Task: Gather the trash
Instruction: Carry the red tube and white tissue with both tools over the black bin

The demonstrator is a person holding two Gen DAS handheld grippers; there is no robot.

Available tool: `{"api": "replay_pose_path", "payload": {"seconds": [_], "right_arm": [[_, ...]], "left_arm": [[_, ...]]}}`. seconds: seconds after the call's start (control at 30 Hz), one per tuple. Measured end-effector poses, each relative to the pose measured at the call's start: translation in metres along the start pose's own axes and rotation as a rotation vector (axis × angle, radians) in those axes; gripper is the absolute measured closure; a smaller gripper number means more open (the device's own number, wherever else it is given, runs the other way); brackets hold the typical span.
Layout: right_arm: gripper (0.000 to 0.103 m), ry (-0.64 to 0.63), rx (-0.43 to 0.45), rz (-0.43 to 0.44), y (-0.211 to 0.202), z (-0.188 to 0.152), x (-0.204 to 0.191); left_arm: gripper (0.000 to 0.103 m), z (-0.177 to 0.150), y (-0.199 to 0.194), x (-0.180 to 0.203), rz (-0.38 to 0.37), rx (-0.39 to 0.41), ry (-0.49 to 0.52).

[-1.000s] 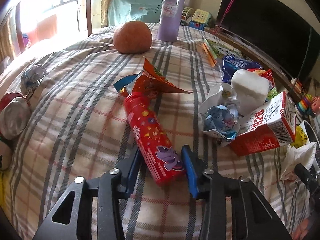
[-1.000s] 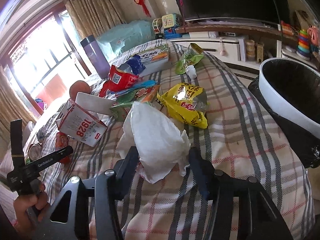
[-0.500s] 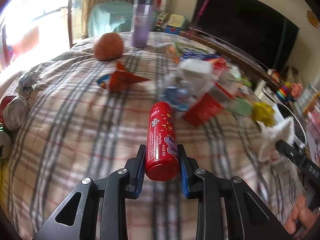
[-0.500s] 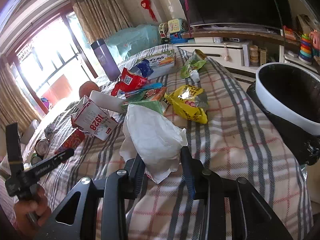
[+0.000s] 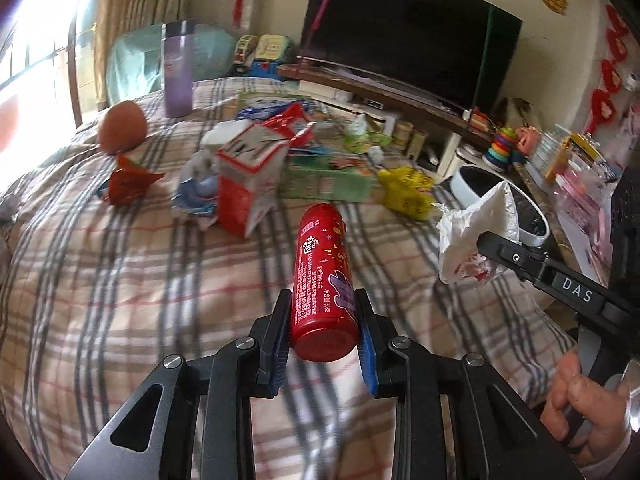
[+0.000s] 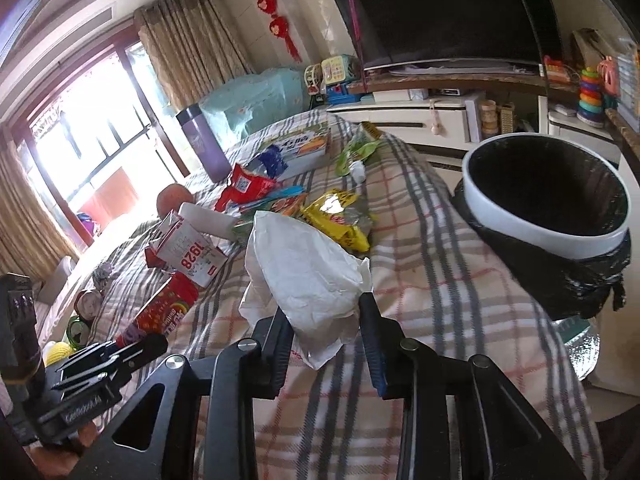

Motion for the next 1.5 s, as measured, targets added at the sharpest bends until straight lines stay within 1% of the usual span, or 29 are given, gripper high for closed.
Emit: {"api": "replay_pose_path", "payload": {"seconds": [0.4, 0.67, 1.13, 1.5], "right_arm": [[0.071, 0.042, 0.017, -0.038, -0.013, -0.002, 0.029], [0.071, 0.055, 0.034, -0.081, -0.024, -0.001, 0.048], [0.071, 0.117, 0.046, -0.174, -0.044, 0.0, 0.103], [0.071, 0.149, 0.065, -0.239, -0.056, 0.012, 0.145]], "left_arm": [[0.076, 0.012, 0.026, 0.038, -0.037, -0.013, 0.06], [0.076, 0.017, 0.044, 0.067, -0.067, -0.027, 0.093], [0.076, 0.028, 0.087, 0.117, -0.12, -0.06, 0.152], [0.076, 0.047, 0.12, 0.154, -0.154, -0.063, 0.202]]}}
Point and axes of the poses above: each gripper's, at about its wrist camera, not at the fingertips, and y roughly the way its jaws point, x to its right, z to its top, the point moved 6 cm from there along y, roughly the way its jaws point, and after that the axes turned 15 degrees about -y, right-handed, at the moved point
